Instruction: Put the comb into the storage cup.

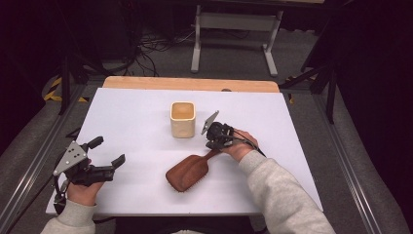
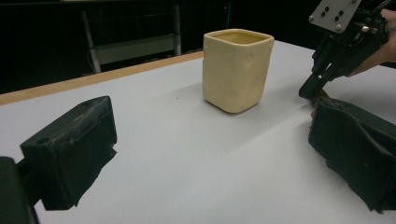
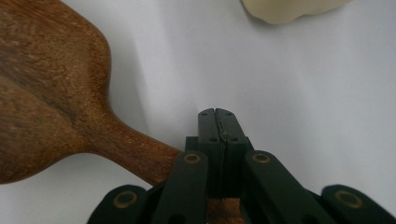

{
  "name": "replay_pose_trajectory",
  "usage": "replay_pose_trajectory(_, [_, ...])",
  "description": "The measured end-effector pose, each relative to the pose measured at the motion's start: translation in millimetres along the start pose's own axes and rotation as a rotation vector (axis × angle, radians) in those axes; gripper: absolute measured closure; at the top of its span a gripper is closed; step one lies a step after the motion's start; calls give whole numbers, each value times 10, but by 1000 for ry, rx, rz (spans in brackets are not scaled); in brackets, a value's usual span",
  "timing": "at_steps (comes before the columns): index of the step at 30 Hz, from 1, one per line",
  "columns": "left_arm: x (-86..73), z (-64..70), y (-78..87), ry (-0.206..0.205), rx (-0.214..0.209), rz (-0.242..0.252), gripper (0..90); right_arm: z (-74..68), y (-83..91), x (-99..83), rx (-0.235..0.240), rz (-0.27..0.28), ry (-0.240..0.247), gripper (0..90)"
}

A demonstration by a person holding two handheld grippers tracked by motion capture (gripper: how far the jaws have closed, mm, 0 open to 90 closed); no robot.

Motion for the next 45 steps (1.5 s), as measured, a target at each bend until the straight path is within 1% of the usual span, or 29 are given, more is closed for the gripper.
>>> replay_pose_trajectory(2, [-2, 3, -11, 1, -1, -2, 20, -18, 10, -16, 8, -8, -1, 900])
replay_pose_trajectory(3, [-2, 6, -16, 0, -2, -4, 20, -30, 10, -21, 8, -12, -13, 900])
replay_pose_trajectory(4, [-2, 6, -16, 0, -2, -4, 20, -30, 10, -21, 8, -12, -13, 900])
replay_pose_trajectory(5, [-1, 11, -22, -3, -2, -4, 20, -54, 19, -38, 24, -23, -7, 900])
replay_pose_trajectory(12, [-3, 11, -26, -3, -4, -6, 20, -130, 58, -61, 46, -36, -4, 900])
replay_pose_trajectory(18, [-7, 14, -29, -1, -6, -8, 20, -202, 88, -107, 67, -57, 11, 900])
replay_pose_trajectory(21, [-8, 15, -29, -2, -6, -9, 20, -248, 105, -121, 81, -59, 0, 900])
replay_pose_trajectory(23, [-9, 16, -30, -1, -6, -10, 20, -271, 114, -128, 83, -60, 2, 900])
replay_pose_trajectory(25, [-10, 17, -29, -1, -6, -10, 20, -283, 118, -144, 83, -61, 16, 900])
replay_pose_trajectory(26, [-10, 17, -29, -2, -6, -10, 20, -306, 120, -144, 90, -59, 9, 900])
replay_pose_trajectory(30, [-11, 18, -33, -1, -6, -8, 20, -363, 129, -162, 105, -58, 10, 900])
replay_pose_trajectory(38, [-14, 21, -37, -1, -4, -8, 20, -462, 162, -183, 117, -52, 20, 900])
replay_pose_trajectory(44, [-17, 22, -40, 0, -3, -9, 20, -502, 173, -197, 128, -56, 23, 900])
replay_pose_trajectory(45, [-17, 22, -40, -1, -3, -9, 20, -502, 172, -193, 127, -49, 27, 900])
Point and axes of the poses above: each handheld gripper's, and its own axes: y roughly backward along the jaws, x roughly out of its top, z roughly to its right, the point moved 7 cm from there along -y, roughly forward along the jaws, and after that the axes turned 13 degrees about y, right-handed, at the moved point
